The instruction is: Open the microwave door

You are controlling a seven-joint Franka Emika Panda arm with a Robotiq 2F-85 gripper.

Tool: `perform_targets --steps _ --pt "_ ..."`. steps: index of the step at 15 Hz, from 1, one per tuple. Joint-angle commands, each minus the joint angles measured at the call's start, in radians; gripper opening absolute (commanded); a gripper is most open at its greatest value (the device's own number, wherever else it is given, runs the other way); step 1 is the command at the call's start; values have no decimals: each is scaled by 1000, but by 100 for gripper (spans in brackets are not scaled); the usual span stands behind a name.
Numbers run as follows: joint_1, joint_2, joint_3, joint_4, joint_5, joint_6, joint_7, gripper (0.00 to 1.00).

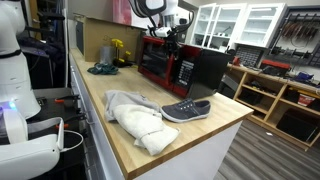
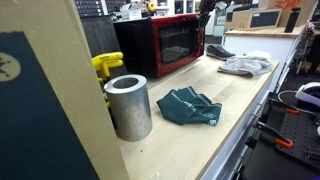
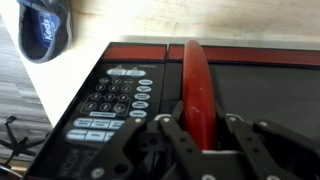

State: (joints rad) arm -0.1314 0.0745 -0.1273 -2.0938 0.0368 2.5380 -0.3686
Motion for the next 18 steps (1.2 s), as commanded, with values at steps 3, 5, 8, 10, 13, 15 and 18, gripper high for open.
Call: perform_targets --steps 3,5,8,10,13,15,18 --pt "0 -78 4 -105 -58 -95 10 7" --pt "0 -89 6 -117 -53 -106 1 7" --pt "-3 -115 3 -159 -55 -97 -4 7" --pt "-2 -143 1 -194 -63 -96 11 7" --pt "-1 -260 -2 -325 -85 -102 62 7" --pt "-7 -319 13 -385 -143 -91 159 51" --pt "-17 -412 32 -486 -230 -129 237 66"
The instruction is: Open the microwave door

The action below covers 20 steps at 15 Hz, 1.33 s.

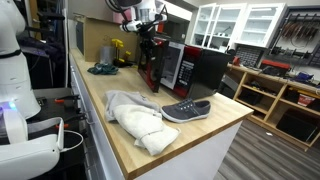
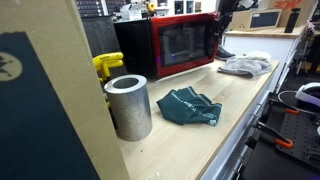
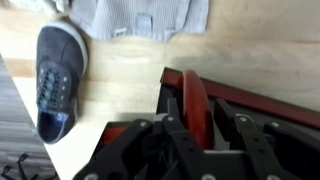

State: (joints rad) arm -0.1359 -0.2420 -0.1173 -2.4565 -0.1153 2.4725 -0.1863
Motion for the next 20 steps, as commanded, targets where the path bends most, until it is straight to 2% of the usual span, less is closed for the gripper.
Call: perform_targets --steps 1,4,5,8,11,17,20 --pt "-9 -124 23 -157 -91 -86 58 74" --pt "-6 -224 25 -225 -120 -140 44 96" --pt "-4 -263 24 -232 -127 -161 26 99" --pt "0 -358 17 -214 -154 -212 -28 100" --pt "19 -405 -25 -167 -143 -211 -126 100" --pt "23 -259 -78 26 -106 -150 -125 100" --pt "48 -148 -106 164 -6 -200 -119 100"
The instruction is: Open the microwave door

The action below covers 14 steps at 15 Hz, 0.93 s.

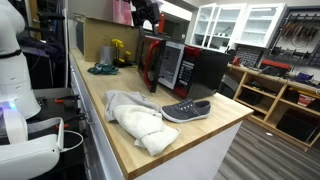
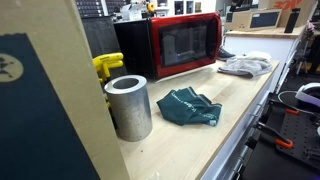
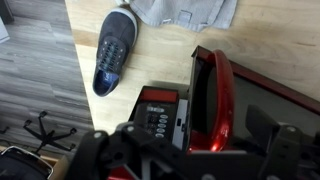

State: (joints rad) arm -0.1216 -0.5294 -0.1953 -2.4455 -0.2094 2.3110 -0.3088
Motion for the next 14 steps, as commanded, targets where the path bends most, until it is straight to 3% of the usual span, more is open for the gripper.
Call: perform_targets --steps 1,5,11,12,14 --pt "40 180 -35 201 135 -46 12 100" --pt "38 325 -43 376 305 -84 60 100" --pt "21 502 20 537 297 -65 276 100" --pt "23 523 30 550 292 -56 294 75" --pt "23 565 46 579 273 -64 332 68"
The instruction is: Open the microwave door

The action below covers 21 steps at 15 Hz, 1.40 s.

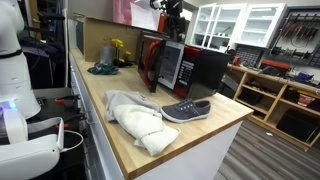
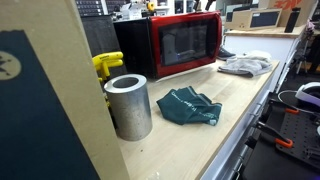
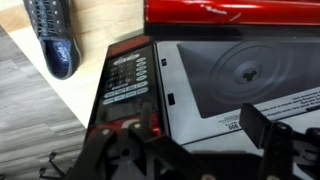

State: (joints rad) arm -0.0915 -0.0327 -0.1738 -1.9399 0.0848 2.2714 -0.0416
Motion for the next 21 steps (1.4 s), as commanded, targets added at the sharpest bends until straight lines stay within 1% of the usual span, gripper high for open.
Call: perform_targets --steps 1,5,7,8,9,13,21 --pt "-7 87 30 88 -25 -31 79 59" --pt "-9 144 38 143 -34 -59 122 27" --pt "-9 158 40 168 -21 -103 124 14" --pt "-8 158 42 175 -18 -128 123 5" --pt "-8 157 44 182 -14 -151 119 1" --pt "-1 130 59 176 -10 -242 105 0" --pt "16 80 95 116 -20 -362 80 0"
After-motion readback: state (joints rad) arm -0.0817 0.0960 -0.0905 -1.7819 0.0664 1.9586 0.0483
